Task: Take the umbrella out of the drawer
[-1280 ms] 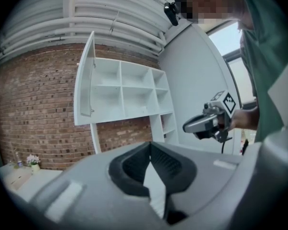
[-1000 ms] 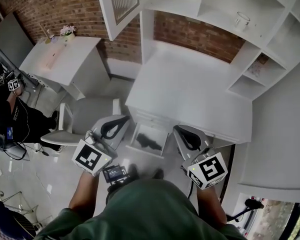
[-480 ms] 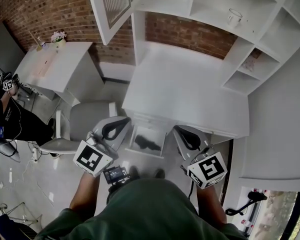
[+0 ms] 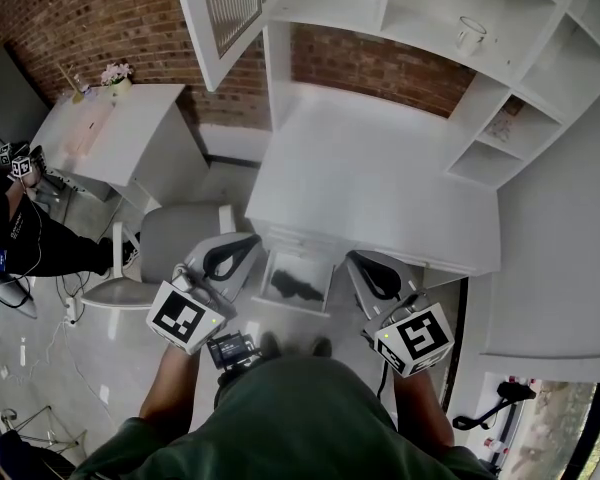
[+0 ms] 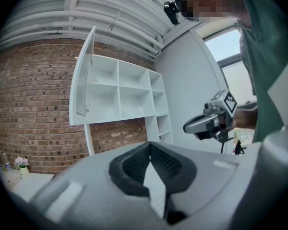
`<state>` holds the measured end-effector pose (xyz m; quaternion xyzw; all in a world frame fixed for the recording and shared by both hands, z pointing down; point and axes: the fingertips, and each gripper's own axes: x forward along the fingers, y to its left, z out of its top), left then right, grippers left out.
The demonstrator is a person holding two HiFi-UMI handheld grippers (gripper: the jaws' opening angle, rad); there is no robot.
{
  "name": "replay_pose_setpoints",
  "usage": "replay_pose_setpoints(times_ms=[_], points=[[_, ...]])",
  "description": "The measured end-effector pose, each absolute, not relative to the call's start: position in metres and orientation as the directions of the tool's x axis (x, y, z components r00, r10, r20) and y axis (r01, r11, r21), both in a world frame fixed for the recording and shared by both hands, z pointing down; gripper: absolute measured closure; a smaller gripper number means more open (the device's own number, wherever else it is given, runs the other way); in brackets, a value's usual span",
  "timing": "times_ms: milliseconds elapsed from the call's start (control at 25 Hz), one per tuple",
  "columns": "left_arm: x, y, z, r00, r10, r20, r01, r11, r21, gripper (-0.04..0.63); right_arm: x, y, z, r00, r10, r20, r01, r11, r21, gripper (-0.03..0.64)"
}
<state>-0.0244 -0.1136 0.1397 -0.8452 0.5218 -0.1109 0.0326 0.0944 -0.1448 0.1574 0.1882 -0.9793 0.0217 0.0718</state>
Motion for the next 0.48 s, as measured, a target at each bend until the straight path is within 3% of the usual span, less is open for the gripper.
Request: replay_pose_setpoints(times_ms=[480], points=[[-0.0239, -0.1178, 0.1420, 0.434, -0.887, 0.155, -0.872, -0.457, -0.173, 0.594, 0.0947, -0.1483, 0.1612, -0.917, -0.368, 0.152, -0.375, 0.927, -0.016, 0.610]])
